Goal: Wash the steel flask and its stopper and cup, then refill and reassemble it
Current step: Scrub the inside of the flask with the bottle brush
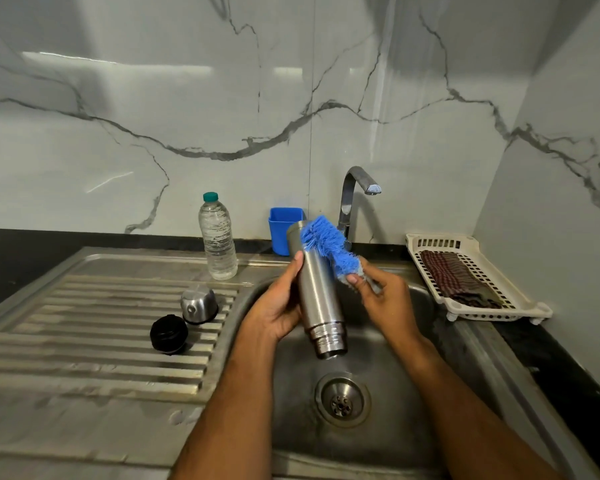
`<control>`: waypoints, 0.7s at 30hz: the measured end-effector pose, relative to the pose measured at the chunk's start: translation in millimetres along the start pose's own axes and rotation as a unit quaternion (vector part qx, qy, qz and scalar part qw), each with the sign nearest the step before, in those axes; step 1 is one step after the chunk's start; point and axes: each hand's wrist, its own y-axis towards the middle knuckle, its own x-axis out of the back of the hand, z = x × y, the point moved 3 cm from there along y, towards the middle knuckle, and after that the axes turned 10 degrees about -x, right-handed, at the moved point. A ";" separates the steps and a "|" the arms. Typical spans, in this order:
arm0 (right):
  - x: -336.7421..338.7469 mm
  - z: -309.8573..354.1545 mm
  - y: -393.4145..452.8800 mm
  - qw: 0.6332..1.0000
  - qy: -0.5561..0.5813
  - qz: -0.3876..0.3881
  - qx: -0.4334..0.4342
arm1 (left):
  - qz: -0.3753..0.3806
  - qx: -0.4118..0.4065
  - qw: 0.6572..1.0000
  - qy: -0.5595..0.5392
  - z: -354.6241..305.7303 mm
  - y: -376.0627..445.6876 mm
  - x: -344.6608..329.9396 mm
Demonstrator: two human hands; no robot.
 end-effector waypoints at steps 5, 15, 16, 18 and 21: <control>3.6 -5.0 -13.4 0.992 -0.008 0.125 -0.021 | -0.038 -0.010 0.998 -0.054 -4.5 3.8 12.3; 0.6 -6.1 -5.3 0.999 -0.003 0.050 0.008 | -0.049 0.020 0.998 0.029 -2.0 2.3 16.1; 1.8 -4.8 -1.6 1.000 -0.001 0.017 0.004 | -0.041 0.026 0.998 0.025 0.3 2.1 13.6; 2.4 -2.4 3.3 1.000 0.005 -0.009 0.001 | -0.018 0.019 1.000 -0.008 0.9 -0.7 6.5; -1.2 -0.7 0.0 1.000 0.006 0.029 0.000 | 0.004 0.002 0.999 -0.049 1.0 -2.6 2.0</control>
